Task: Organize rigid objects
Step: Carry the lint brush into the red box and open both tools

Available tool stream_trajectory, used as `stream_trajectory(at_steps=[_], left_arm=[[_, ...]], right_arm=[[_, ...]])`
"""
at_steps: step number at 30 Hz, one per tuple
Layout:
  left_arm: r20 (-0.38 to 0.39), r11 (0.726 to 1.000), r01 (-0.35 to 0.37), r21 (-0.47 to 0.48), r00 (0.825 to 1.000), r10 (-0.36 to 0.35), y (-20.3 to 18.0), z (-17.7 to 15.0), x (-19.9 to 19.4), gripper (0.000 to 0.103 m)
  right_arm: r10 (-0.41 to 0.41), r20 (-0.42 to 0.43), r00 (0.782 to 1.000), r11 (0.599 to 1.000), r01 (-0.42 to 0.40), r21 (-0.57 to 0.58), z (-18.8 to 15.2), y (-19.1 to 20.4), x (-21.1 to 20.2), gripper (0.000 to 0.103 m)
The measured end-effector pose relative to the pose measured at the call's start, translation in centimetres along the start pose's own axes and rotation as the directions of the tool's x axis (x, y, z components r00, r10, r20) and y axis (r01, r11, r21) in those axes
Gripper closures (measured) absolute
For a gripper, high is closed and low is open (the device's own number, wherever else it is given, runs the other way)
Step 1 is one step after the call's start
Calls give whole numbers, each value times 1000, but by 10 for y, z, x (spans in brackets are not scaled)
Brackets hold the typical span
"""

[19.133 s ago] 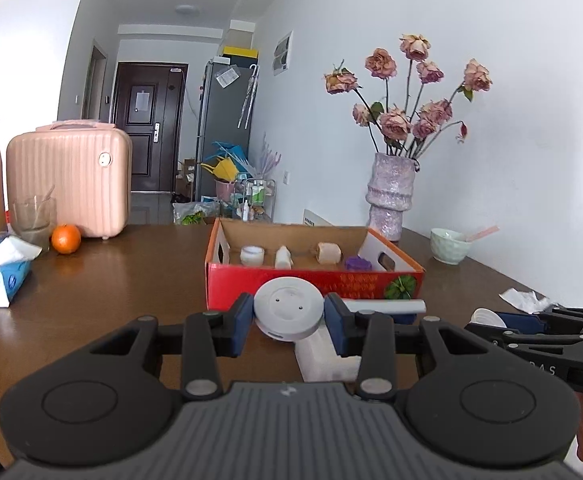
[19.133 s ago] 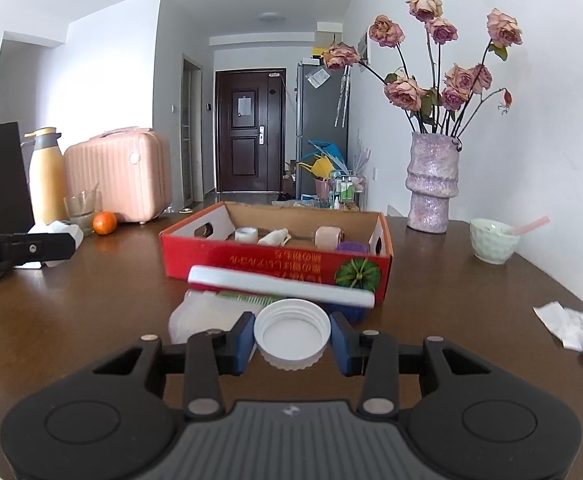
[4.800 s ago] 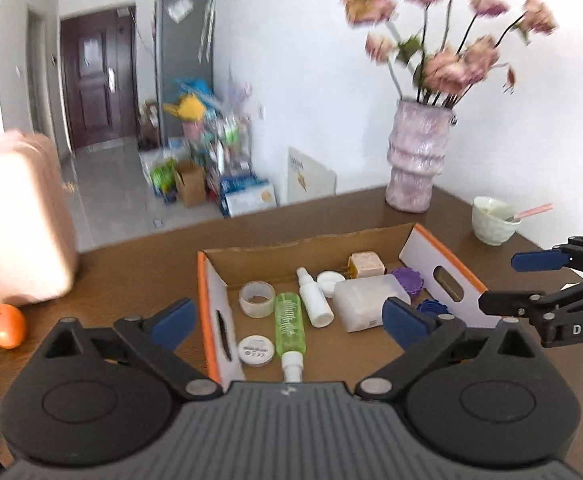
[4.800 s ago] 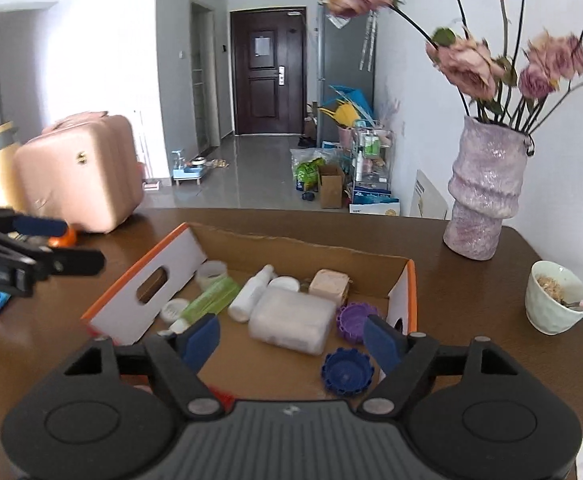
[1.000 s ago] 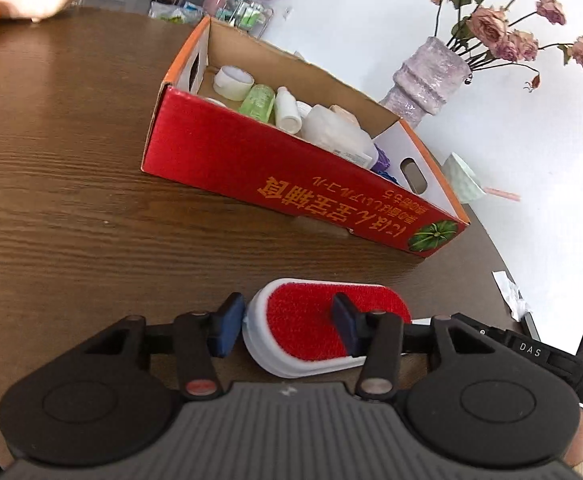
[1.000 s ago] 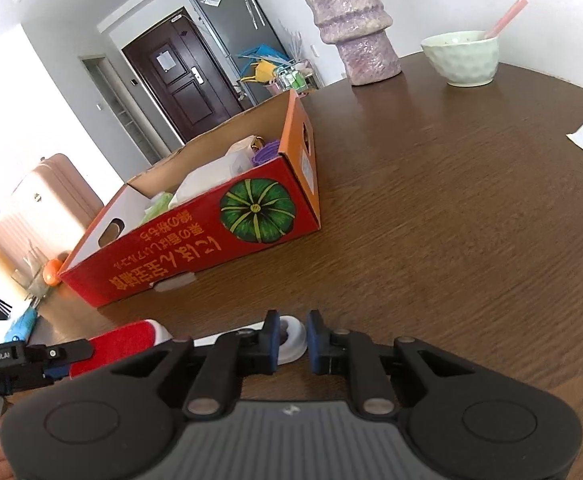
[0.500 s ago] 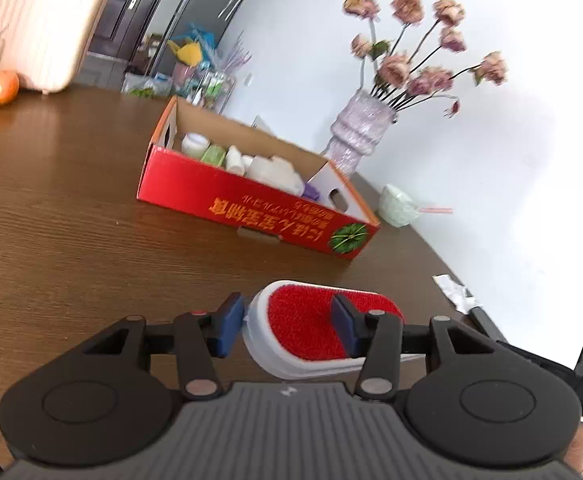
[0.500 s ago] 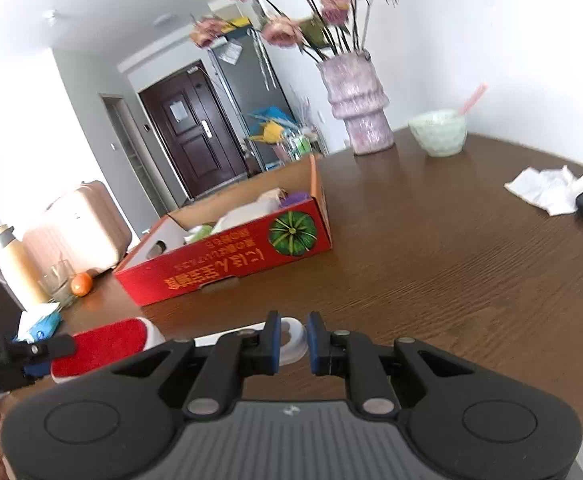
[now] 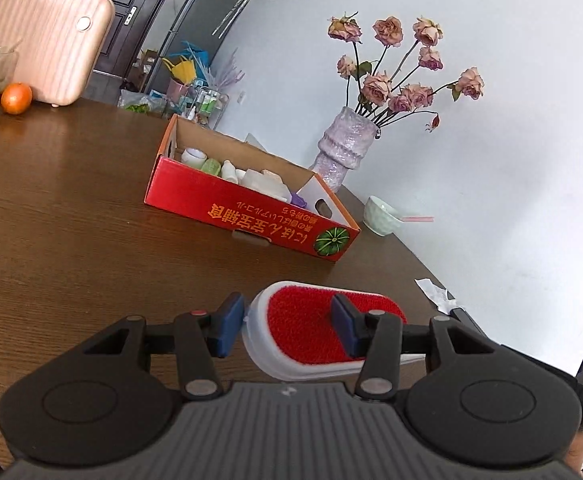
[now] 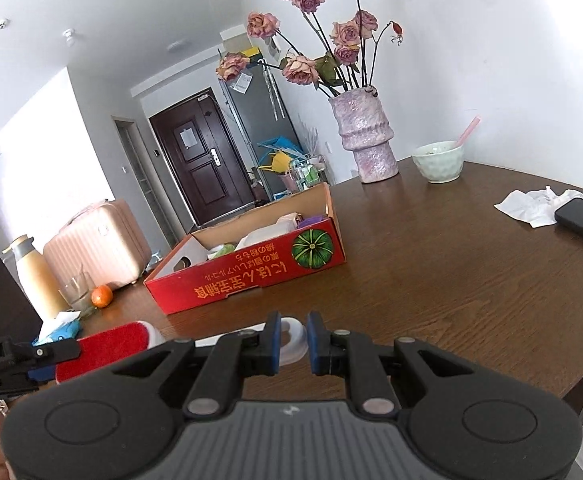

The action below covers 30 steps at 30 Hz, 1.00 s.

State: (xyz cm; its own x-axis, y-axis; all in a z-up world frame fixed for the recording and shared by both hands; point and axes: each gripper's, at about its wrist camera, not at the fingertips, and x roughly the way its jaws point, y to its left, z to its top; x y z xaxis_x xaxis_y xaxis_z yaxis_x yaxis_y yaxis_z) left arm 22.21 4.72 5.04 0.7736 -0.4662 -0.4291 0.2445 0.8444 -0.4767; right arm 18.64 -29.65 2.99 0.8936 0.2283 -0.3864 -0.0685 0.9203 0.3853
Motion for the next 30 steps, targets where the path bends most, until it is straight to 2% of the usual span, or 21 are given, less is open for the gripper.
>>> stream_trajectory(at_steps=[4,10,18,24,30], left_arm=[[10,1000,1,6,1000,-1,-1,6,5,54],[-20,1000,-8,-2,1000,8,5,30,34,54],[-55,1000,0,-2,999,-1,12,107,98,54],[-42,1000,-12,28,999,13,22,164,152,54],[-84,999,-31,11,996,32,44,191,215,54]], right_arm=[[-12,0,1000,1000,12,4,3,1,6,89],[-46,-11,999,999,46,7,19,3,33,89],[-67,17,998,996,68,-55,75,15,93,89],[-50,-29,998,999,50,-3,111,6,158,89],[-65,-70,995,998,66,19,126,-4,218,89]])
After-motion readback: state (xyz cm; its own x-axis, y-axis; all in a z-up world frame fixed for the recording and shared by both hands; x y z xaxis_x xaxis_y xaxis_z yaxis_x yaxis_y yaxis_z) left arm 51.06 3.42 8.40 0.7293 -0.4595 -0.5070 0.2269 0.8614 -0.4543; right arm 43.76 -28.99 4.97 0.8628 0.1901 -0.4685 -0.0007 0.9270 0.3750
